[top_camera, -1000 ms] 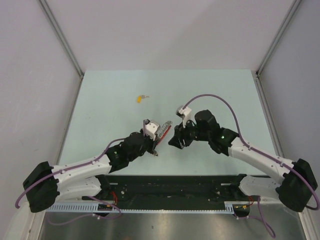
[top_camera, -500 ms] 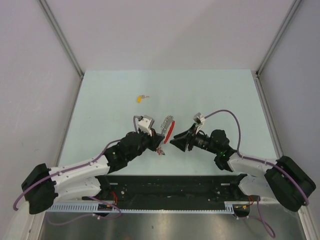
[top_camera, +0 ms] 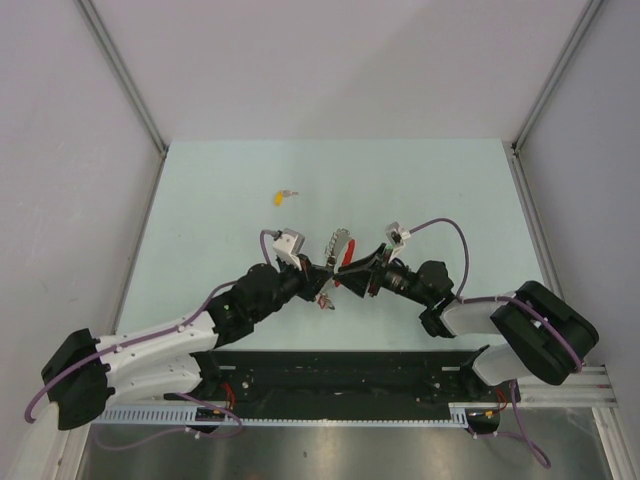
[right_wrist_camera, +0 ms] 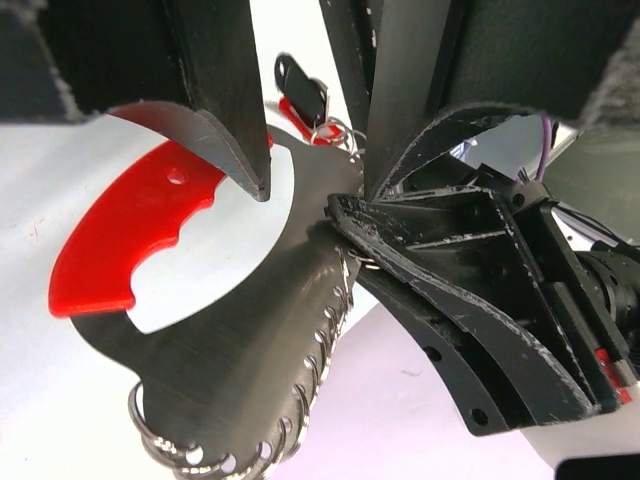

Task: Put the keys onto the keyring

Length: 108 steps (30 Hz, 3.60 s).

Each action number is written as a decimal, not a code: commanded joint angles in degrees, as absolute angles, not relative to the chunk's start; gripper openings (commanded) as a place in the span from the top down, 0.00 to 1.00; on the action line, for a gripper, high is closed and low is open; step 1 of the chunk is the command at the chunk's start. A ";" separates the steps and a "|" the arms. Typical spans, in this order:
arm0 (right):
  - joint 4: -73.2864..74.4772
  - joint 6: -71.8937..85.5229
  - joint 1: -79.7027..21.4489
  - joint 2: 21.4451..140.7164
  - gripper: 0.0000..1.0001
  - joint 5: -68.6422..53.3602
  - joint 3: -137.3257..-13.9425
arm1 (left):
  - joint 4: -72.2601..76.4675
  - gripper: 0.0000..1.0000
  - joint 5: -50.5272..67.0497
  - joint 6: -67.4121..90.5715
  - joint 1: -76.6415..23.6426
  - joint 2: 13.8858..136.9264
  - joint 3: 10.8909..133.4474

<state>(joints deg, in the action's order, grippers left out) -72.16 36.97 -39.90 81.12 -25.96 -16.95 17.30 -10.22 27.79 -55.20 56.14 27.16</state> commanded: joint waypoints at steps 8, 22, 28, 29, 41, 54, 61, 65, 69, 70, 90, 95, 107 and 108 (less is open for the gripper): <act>-86.13 36.21 -39.64 82.00 0.55 -24.61 -19.07 | 22.41 1.00 -9.05 30.67 -55.11 55.37 27.25; -83.50 35.16 -38.58 77.43 0.59 -22.76 -18.90 | 21.89 1.00 -10.63 30.94 -55.11 54.40 26.10; -83.32 35.24 -38.58 78.39 0.59 -22.94 -19.42 | 22.59 1.00 -10.02 31.03 -55.02 54.67 26.37; -83.84 35.42 -38.67 79.18 0.59 -23.03 -19.51 | 22.59 1.00 -10.02 31.03 -55.11 54.49 26.37; -86.04 36.56 -40.25 83.49 0.65 -23.99 -21.27 | 23.38 0.99 -9.84 31.46 -55.02 54.76 26.63; -86.57 36.65 -40.78 83.94 0.70 -24.08 -22.50 | 24.17 0.99 -9.58 31.90 -55.02 55.63 26.19; -86.57 36.83 -40.78 82.62 0.69 -24.08 -22.94 | 23.64 0.99 -10.37 31.55 -55.11 55.99 25.93; -86.48 36.65 -40.96 82.27 0.69 -23.91 -23.03 | 22.86 0.99 -11.51 31.64 -55.02 56.34 25.75; -86.48 36.65 -40.96 82.44 0.70 -23.91 -23.20 | 22.06 0.99 -12.13 31.73 -55.11 56.69 25.84; -86.48 36.65 -41.04 82.44 0.70 -23.91 -23.29 | 21.89 0.99 -12.39 31.73 -55.11 56.95 25.84; -86.31 37.70 -42.45 85.61 0.72 -23.91 -23.03 | 22.76 0.99 -13.45 33.13 -55.11 53.79 24.87; -86.31 37.18 -42.45 85.52 0.75 -23.47 -23.03 | 23.11 0.99 -13.36 33.40 -55.11 53.44 24.52; -78.96 34.20 -41.05 81.39 1.00 -25.31 -23.38 | 17.41 0.99 -15.81 28.05 -55.11 53.26 25.49; -77.01 33.49 -40.61 80.52 1.00 -26.27 -23.55 | 16.18 0.97 -16.52 27.17 -55.11 53.17 25.84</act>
<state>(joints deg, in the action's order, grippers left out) -74.02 37.01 -41.58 84.66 -24.69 -21.89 18.70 -12.05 30.76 -54.89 54.68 24.40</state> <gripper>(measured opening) 0.010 0.130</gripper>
